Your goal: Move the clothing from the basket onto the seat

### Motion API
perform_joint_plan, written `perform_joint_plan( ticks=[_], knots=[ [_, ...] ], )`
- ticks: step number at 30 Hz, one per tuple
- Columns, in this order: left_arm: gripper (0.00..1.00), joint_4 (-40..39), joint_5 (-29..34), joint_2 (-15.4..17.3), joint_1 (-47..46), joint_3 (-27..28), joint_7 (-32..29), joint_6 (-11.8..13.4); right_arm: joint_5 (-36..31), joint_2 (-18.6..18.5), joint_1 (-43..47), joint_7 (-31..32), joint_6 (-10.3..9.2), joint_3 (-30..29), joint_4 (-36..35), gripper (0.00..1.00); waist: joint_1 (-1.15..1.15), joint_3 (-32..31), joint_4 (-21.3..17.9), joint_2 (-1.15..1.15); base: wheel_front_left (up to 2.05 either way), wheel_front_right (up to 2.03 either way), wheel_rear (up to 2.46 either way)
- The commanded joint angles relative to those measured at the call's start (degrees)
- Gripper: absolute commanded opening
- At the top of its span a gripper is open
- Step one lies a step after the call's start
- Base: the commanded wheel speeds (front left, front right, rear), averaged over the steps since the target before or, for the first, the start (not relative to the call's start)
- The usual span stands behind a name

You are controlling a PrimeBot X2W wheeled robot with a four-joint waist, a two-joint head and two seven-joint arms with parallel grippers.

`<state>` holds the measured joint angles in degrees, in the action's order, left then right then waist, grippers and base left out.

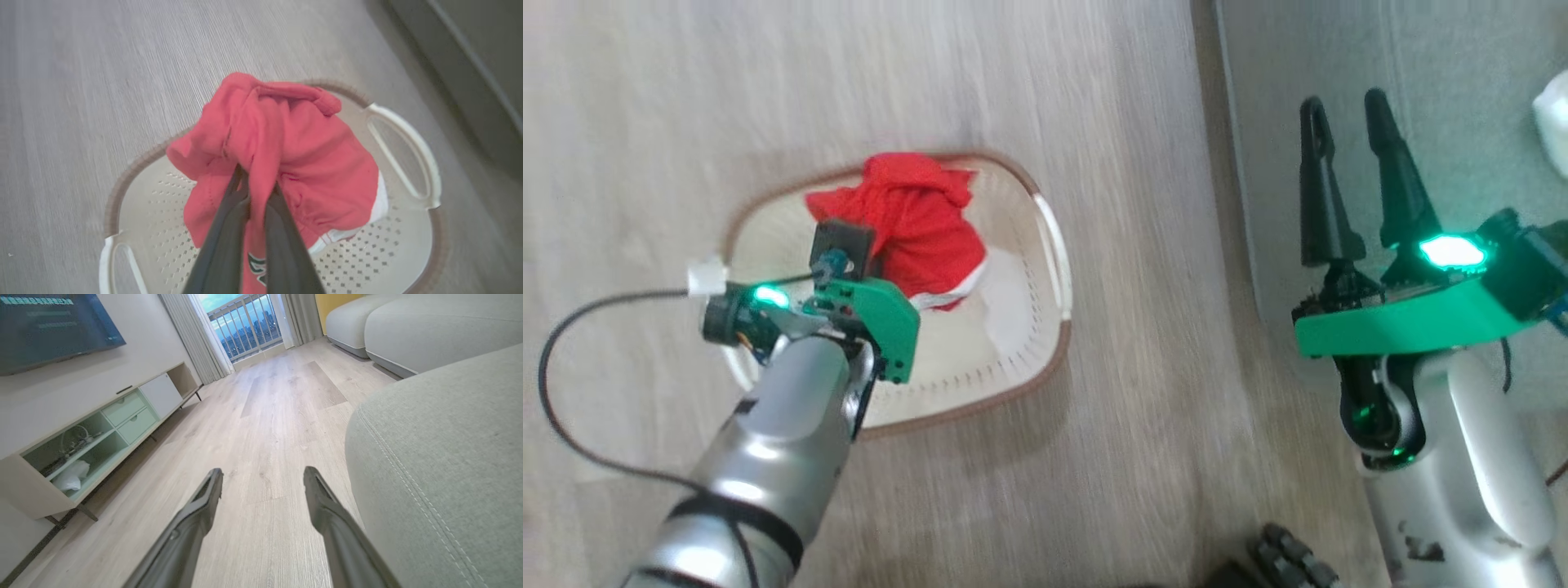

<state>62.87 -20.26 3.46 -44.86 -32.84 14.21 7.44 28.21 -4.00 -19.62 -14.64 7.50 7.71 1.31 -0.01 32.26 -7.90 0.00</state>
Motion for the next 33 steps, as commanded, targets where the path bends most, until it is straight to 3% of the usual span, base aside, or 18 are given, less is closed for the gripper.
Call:
perform_joint_plan(
  ticks=[1, 12, 26, 33],
  knots=[
    [0.0, -3.6, -0.5, 1.6, 2.3, 2.9, 0.8, 0.1, -0.4, -0.6, 1.7, -0.4, -0.01, 1.1, -1.3, 1.0, 0.01, -5.3, 2.8, 0.0, 0.0, 0.0, 0.0],
    [0.0, -29.5, 7.1, 3.4, 14.0, 14.8, 0.8, 1.0, -0.7, -1.0, 5.9, -0.4, -0.01, 0.7, 0.7, 1.0, 0.01, -16.4, 5.2, 0.0, 0.0, 0.0, 0.0],
    [0.0, -54.7, 13.9, 0.7, 22.9, 24.8, 0.8, -2.6, -2.3, -2.1, 9.8, -0.4, -0.01, 3.6, 1.3, 1.0, 0.01, -24.8, 6.0, 0.0, 0.0, 0.0, 0.0],
    [0.0, -62.3, 14.4, -0.2, 24.9, 27.2, 0.8, -4.7, -2.7, -3.6, 11.5, -0.4, -0.01, 5.0, 0.7, 1.0, 0.01, -27.0, 6.2, 0.0, 0.0, 0.0, 0.0]
  ],
)
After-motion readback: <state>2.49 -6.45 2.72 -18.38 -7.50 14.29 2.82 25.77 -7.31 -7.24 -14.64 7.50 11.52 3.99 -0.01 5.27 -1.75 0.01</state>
